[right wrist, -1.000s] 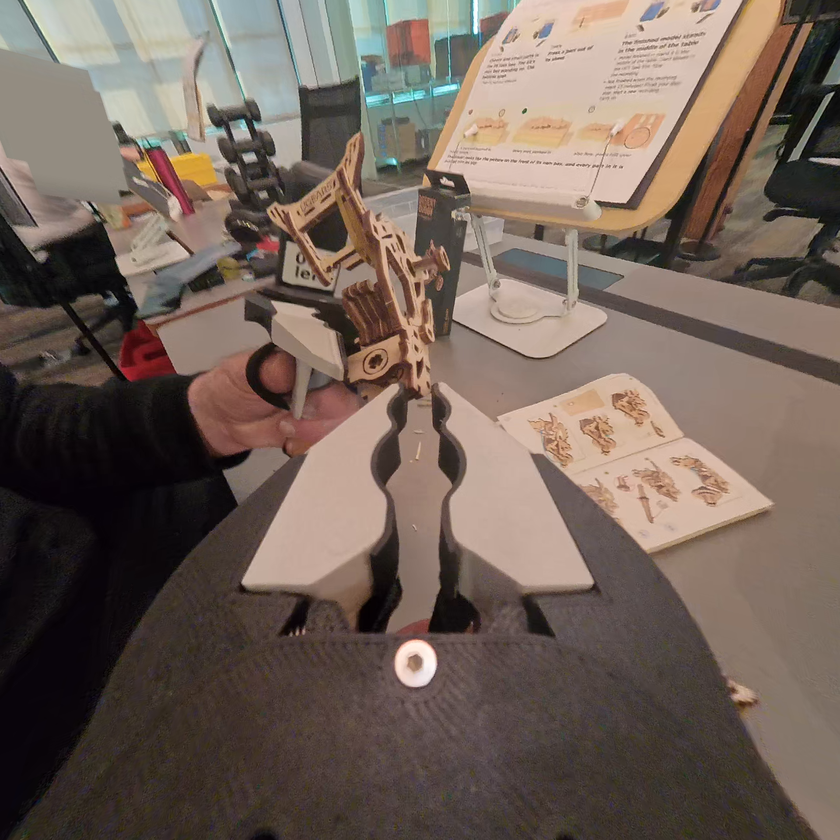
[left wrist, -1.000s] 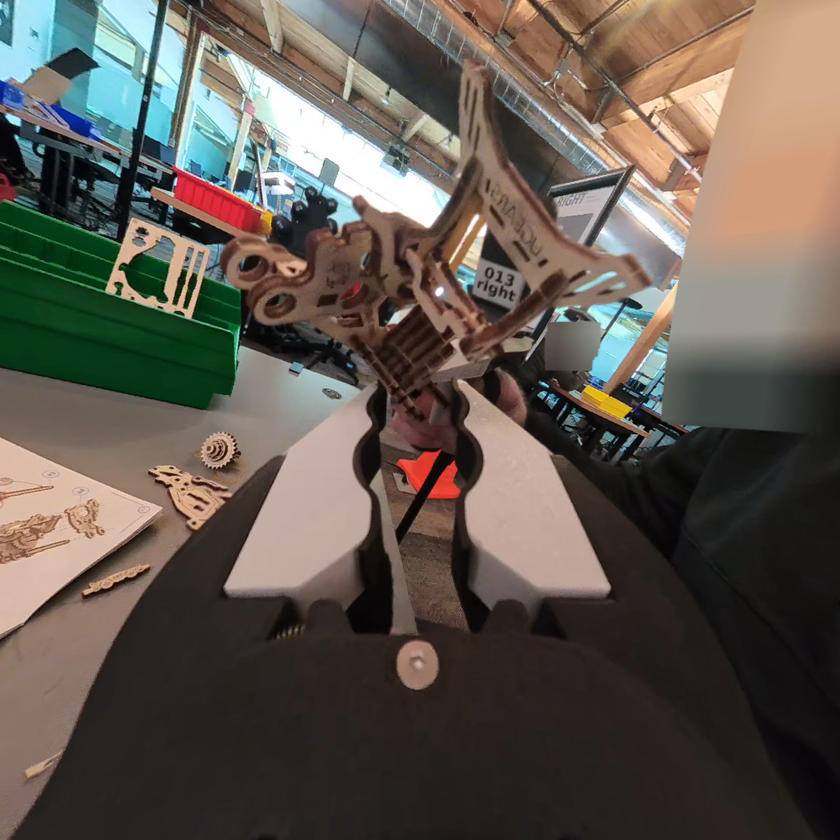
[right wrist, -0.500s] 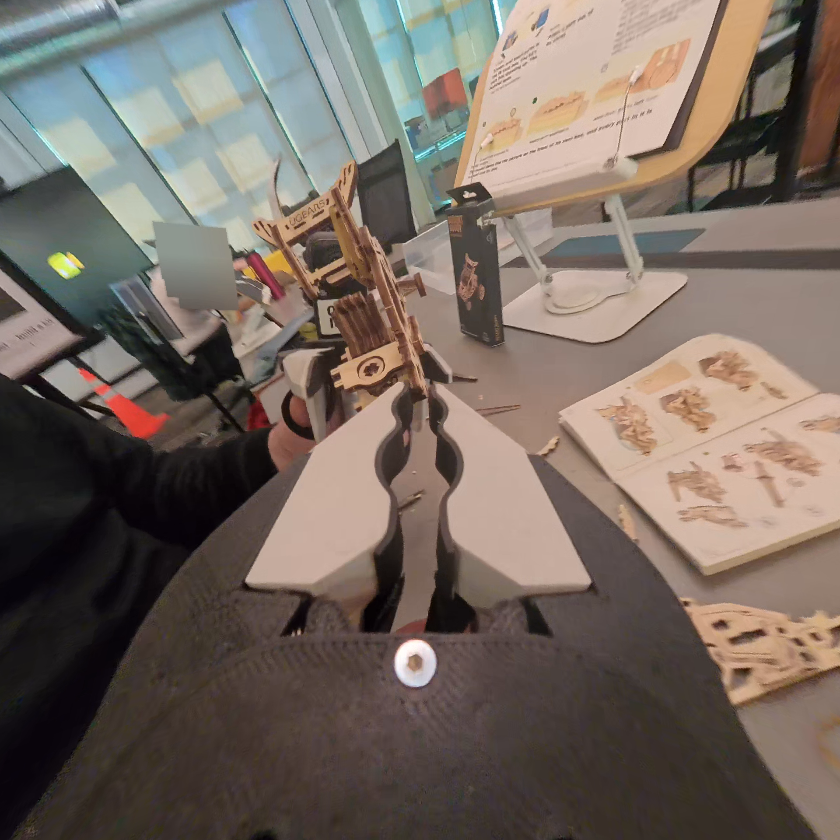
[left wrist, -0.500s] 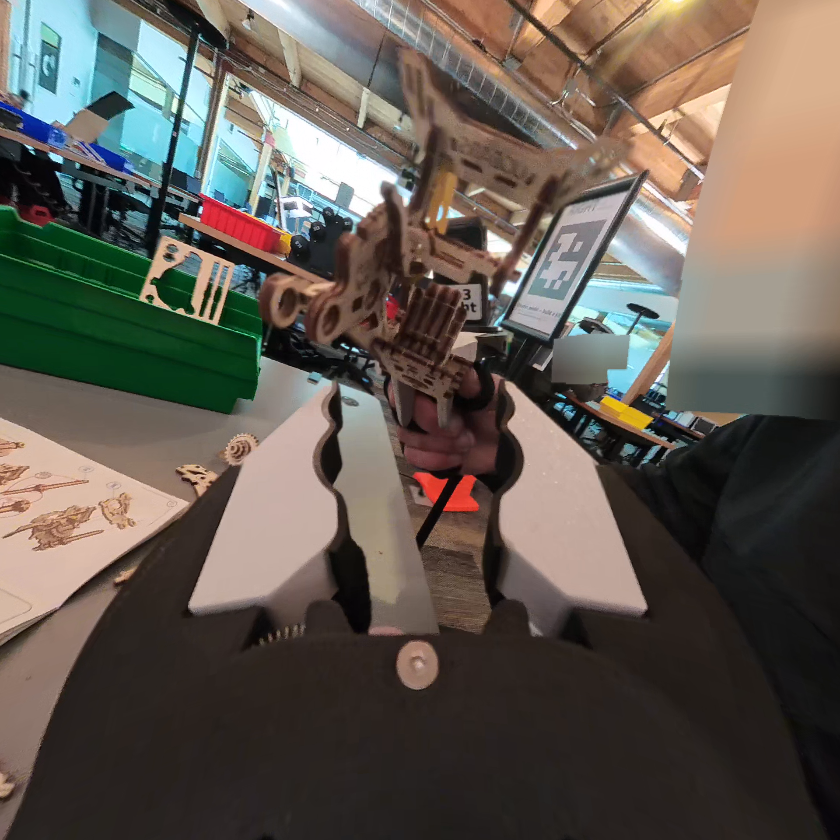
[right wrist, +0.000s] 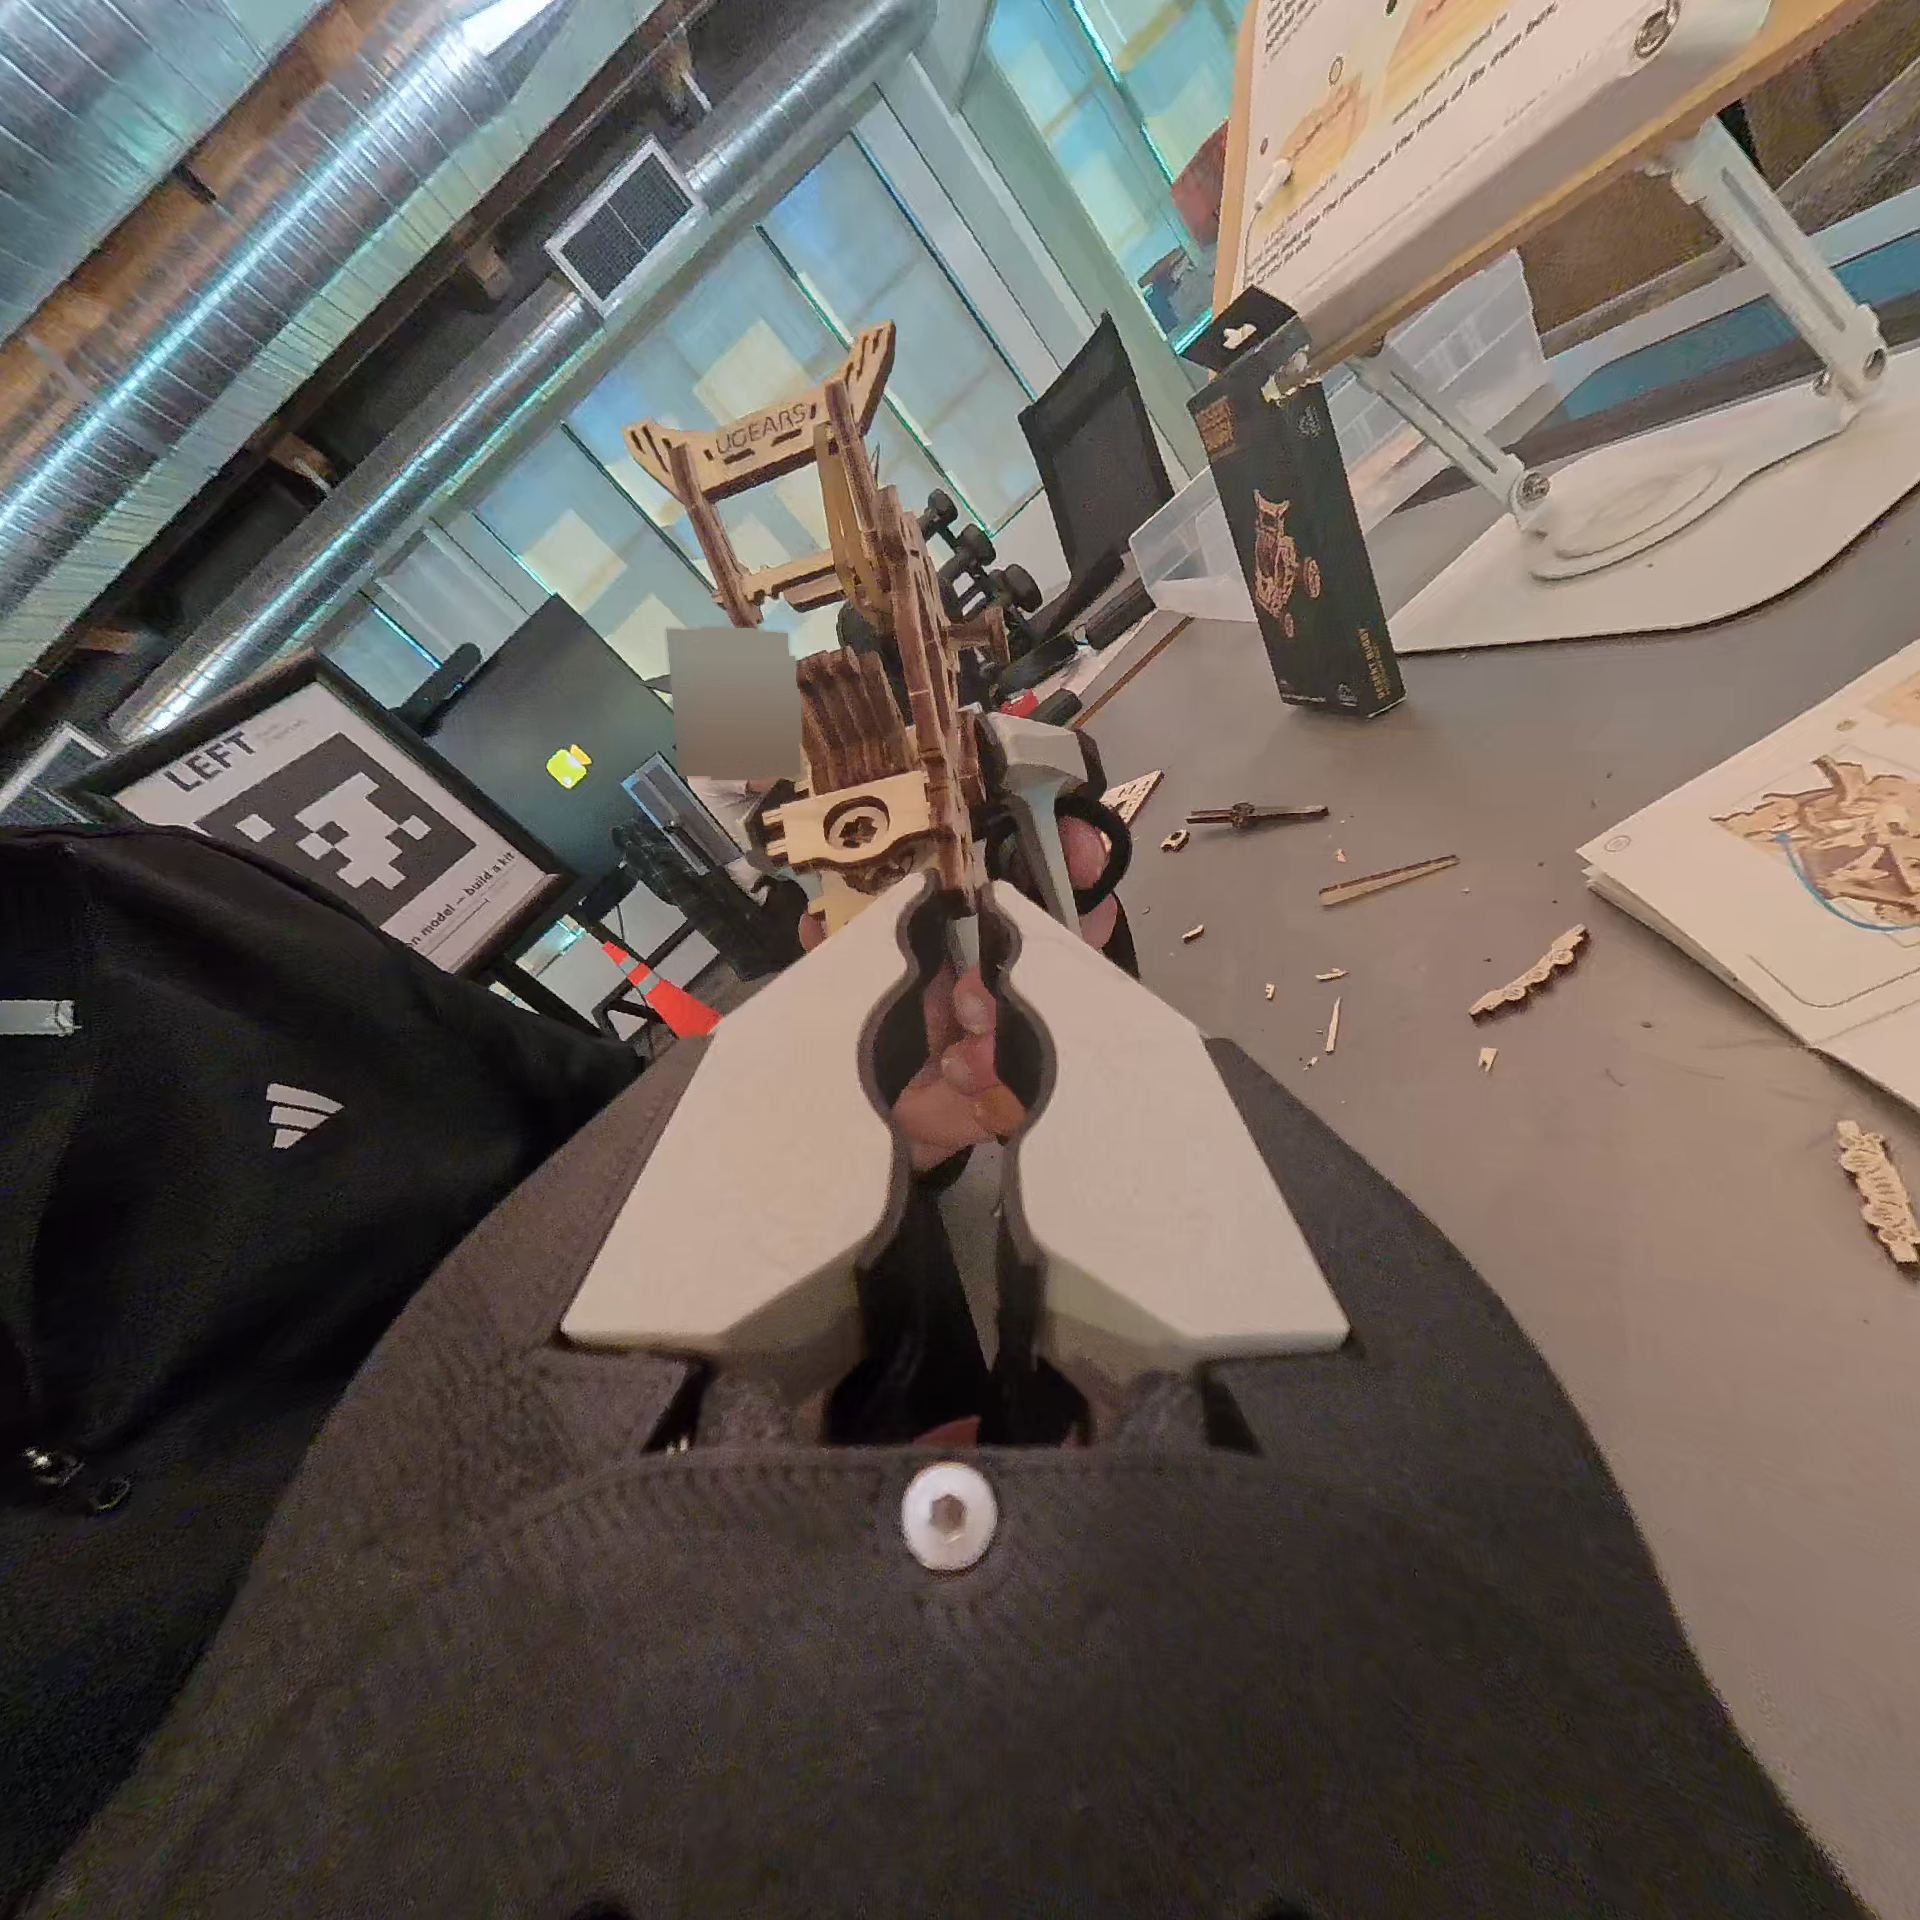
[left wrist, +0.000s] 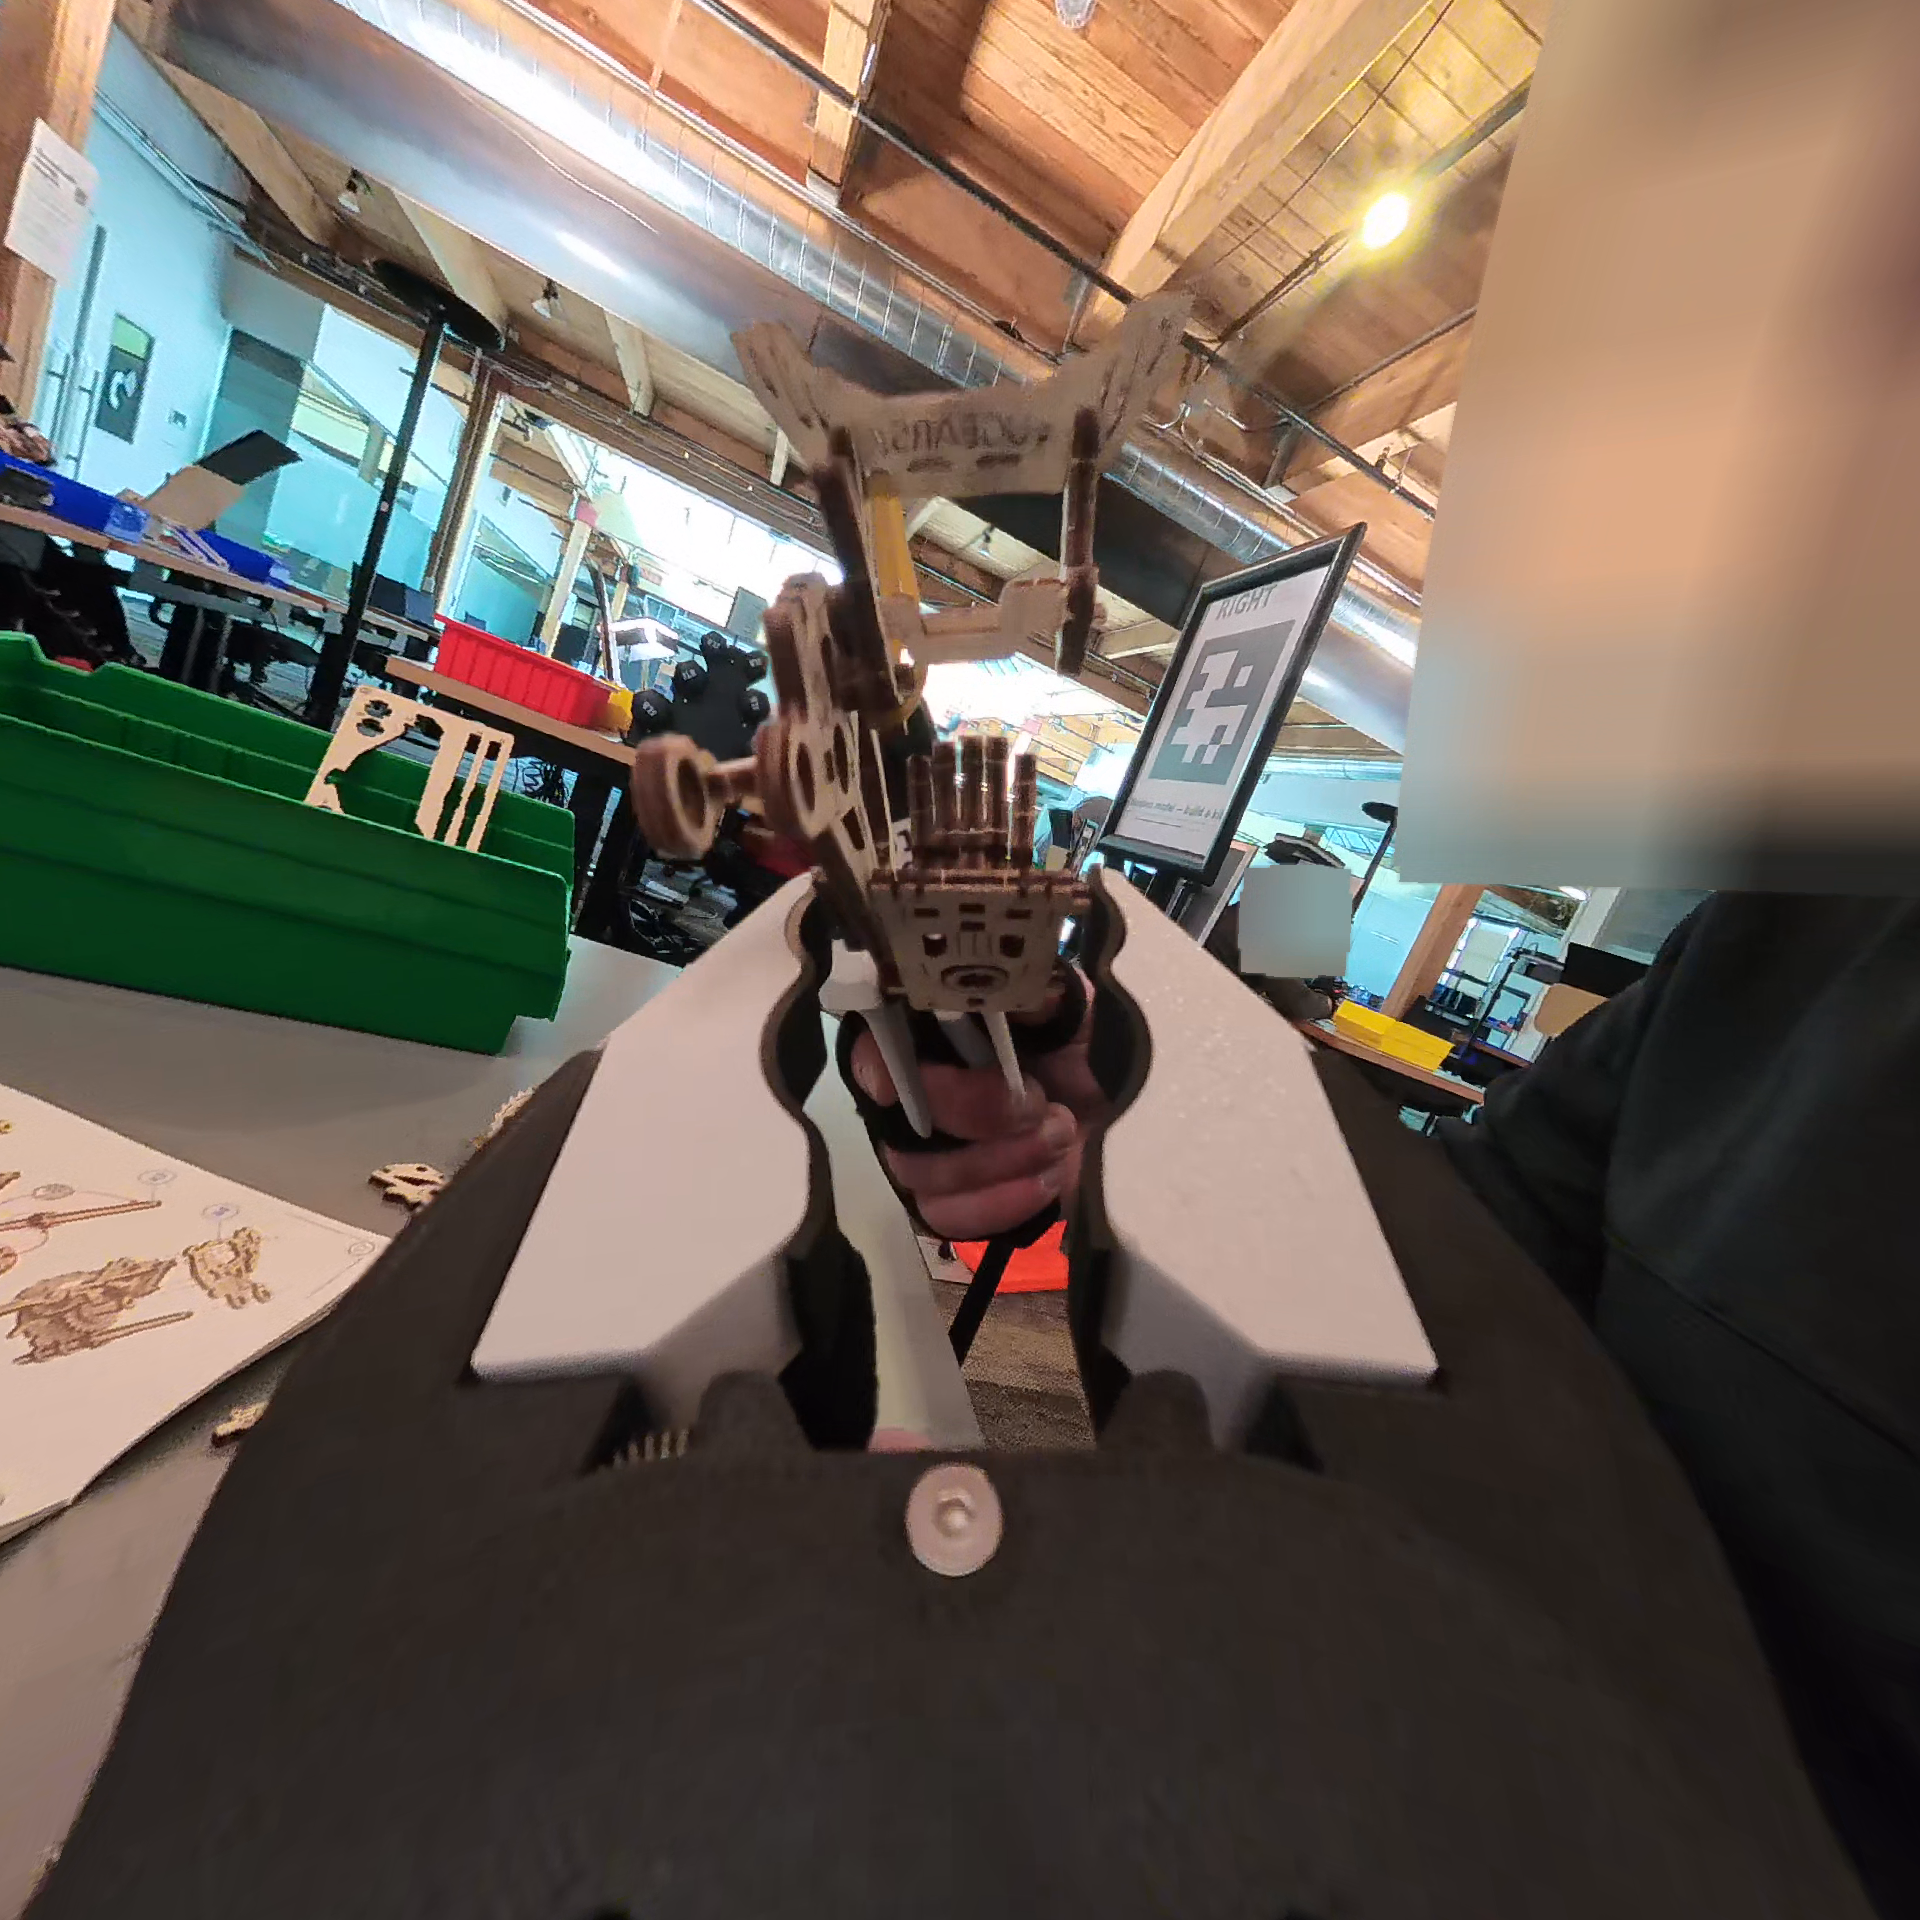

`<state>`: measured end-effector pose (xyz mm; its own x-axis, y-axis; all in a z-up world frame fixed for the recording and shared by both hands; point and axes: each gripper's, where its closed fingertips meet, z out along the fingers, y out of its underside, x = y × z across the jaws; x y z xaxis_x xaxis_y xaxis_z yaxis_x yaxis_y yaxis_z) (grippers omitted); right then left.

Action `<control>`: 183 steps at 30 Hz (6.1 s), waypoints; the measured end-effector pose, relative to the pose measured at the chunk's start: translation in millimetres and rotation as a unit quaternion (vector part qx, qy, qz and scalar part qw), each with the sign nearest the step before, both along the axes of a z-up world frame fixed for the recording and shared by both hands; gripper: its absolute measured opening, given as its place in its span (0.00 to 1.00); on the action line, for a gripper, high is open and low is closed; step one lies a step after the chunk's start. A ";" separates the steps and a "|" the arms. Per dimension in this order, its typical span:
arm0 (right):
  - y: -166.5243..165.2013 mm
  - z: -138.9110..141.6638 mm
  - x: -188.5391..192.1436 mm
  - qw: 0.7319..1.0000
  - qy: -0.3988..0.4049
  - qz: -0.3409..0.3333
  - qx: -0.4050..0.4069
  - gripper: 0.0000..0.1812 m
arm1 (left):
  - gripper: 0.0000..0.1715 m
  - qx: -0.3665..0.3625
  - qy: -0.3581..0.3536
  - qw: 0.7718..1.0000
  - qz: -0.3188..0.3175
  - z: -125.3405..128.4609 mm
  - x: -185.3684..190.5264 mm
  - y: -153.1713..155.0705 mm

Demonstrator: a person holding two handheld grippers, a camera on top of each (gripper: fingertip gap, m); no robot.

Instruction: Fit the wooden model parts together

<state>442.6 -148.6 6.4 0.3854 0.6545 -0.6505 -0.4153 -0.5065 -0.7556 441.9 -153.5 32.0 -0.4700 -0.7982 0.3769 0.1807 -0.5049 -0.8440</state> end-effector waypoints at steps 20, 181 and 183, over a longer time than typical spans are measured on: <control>-12.6 30.5 -16.8 0.982 -0.129 0.027 0.134 0.21 | 0.26 0.045 -0.021 0.999 -0.009 14.0 -6.8 -10.0; -6.1 22.5 -53.8 0.970 -0.218 0.040 0.101 0.18 | 0.18 -0.120 -0.148 0.980 -0.065 41.9 -59.8 31.8; -9.8 20.5 -56.5 0.966 -0.235 0.056 0.096 0.18 | 0.09 -0.137 -0.169 0.973 -0.075 40.4 -66.1 35.4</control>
